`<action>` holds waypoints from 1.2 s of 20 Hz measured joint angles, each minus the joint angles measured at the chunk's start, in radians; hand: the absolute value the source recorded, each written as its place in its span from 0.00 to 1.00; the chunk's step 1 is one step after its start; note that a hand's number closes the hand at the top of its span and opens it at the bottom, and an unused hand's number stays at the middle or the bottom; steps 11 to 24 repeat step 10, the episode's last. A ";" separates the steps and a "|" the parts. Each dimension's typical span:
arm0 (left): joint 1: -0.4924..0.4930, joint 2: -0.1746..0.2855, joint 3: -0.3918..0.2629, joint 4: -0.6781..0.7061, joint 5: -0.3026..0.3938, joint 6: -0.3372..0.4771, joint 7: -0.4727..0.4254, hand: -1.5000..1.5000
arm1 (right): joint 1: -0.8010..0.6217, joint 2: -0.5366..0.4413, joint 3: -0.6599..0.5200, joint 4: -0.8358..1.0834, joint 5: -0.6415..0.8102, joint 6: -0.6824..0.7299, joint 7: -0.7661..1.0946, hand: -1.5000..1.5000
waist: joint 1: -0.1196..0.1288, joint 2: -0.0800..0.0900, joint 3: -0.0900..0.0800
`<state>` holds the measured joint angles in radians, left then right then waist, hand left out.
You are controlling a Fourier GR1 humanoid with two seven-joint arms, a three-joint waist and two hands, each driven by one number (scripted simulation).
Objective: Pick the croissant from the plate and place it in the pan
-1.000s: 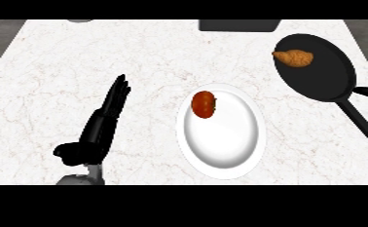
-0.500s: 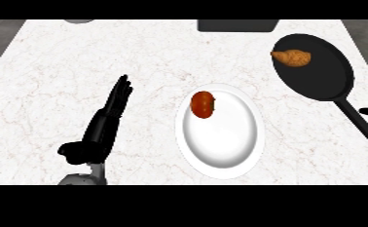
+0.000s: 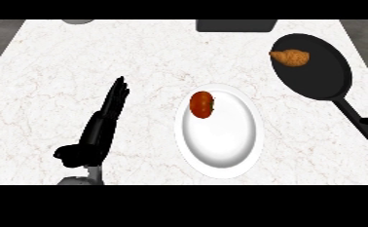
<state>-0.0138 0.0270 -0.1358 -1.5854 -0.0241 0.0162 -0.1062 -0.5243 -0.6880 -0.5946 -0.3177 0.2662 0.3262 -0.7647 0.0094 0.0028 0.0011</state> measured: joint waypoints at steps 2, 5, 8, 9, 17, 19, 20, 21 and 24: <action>-0.004 0.001 0.007 0.006 0.006 -0.007 0.000 0.50 | 0.015 0.001 0.016 -0.001 0.002 -0.009 -0.013 0.00 | 0.000 0.000 0.000; -0.006 -0.002 0.014 0.024 0.005 -0.010 -0.014 0.50 | 0.018 0.000 0.036 -0.018 -0.010 -0.015 0.002 0.00 | -0.001 0.000 0.000; -0.006 -0.004 0.012 0.008 0.004 -0.012 -0.003 0.50 | 0.021 -0.008 0.048 -0.014 -0.014 -0.032 -0.014 0.00 | 0.001 0.000 0.000; -0.014 -0.001 0.017 0.013 0.004 -0.014 -0.006 0.50 | 0.017 -0.013 0.051 -0.002 -0.011 -0.044 -0.026 0.00 | 0.002 0.001 0.000; -0.011 -0.004 0.015 0.005 0.003 -0.011 0.002 0.50 | 0.024 -0.013 0.053 -0.008 -0.014 -0.055 -0.032 0.00 | 0.002 0.000 0.000; -0.011 -0.004 0.015 0.005 0.003 -0.011 0.002 0.50 | 0.024 -0.013 0.053 -0.008 -0.014 -0.055 -0.032 0.00 | 0.002 0.000 0.000; -0.011 -0.004 0.015 0.005 0.003 -0.011 0.002 0.50 | 0.024 -0.013 0.053 -0.008 -0.014 -0.055 -0.032 0.00 | 0.002 0.000 0.000; -0.011 -0.004 0.015 0.005 0.003 -0.011 0.002 0.50 | 0.024 -0.013 0.053 -0.008 -0.014 -0.055 -0.032 0.00 | 0.002 0.000 0.000; -0.011 -0.004 0.015 0.005 0.003 -0.011 0.002 0.50 | 0.024 -0.013 0.053 -0.008 -0.014 -0.055 -0.032 0.00 | 0.002 0.000 0.000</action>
